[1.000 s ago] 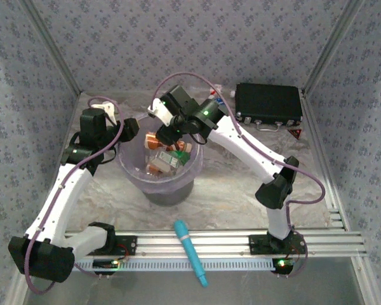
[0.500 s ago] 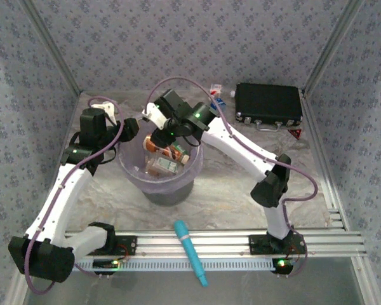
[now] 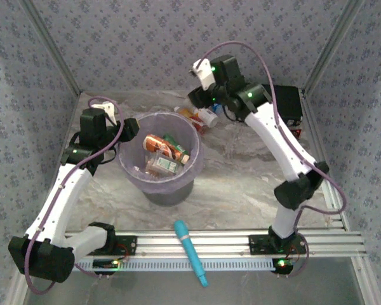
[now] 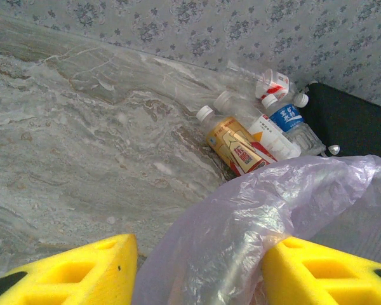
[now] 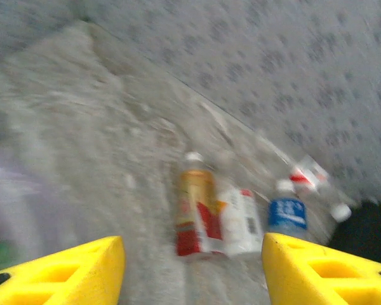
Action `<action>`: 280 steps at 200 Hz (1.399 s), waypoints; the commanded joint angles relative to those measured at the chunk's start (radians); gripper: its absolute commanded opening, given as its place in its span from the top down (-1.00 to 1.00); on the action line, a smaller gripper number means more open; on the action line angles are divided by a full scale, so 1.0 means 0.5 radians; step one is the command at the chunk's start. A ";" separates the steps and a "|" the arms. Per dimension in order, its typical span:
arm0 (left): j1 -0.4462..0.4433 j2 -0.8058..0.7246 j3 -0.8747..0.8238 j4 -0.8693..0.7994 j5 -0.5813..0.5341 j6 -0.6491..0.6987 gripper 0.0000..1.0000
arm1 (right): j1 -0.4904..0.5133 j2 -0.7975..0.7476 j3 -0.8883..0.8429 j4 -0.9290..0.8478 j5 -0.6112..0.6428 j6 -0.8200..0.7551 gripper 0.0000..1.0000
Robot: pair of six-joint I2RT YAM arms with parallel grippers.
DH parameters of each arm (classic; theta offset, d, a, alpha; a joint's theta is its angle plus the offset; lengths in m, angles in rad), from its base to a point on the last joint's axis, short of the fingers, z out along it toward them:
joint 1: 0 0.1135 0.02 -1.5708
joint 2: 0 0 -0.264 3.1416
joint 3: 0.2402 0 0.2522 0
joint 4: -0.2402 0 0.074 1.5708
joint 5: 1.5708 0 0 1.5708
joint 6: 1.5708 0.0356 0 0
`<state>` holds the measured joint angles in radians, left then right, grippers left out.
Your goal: Put the plastic bottles in the bin
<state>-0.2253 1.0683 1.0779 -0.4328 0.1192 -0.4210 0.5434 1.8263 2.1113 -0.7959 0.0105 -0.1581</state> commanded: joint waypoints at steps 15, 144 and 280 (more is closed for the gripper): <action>-0.003 -0.035 0.026 -0.081 -0.027 0.000 -0.08 | -0.367 0.621 0.243 -0.099 -0.133 0.192 -0.23; 0.009 0.003 0.092 -0.150 -0.072 0.021 -0.08 | -0.556 1.542 0.812 0.049 -0.115 0.426 -0.30; 0.009 -0.004 0.062 -0.130 -0.065 0.011 -0.08 | -0.568 1.673 0.720 0.053 -0.101 0.522 -0.38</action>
<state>-0.2245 1.0641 1.0912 -0.4778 0.1120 -0.4202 0.2668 2.6335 2.4783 -0.7727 -0.0261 0.0750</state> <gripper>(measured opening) 0.538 0.713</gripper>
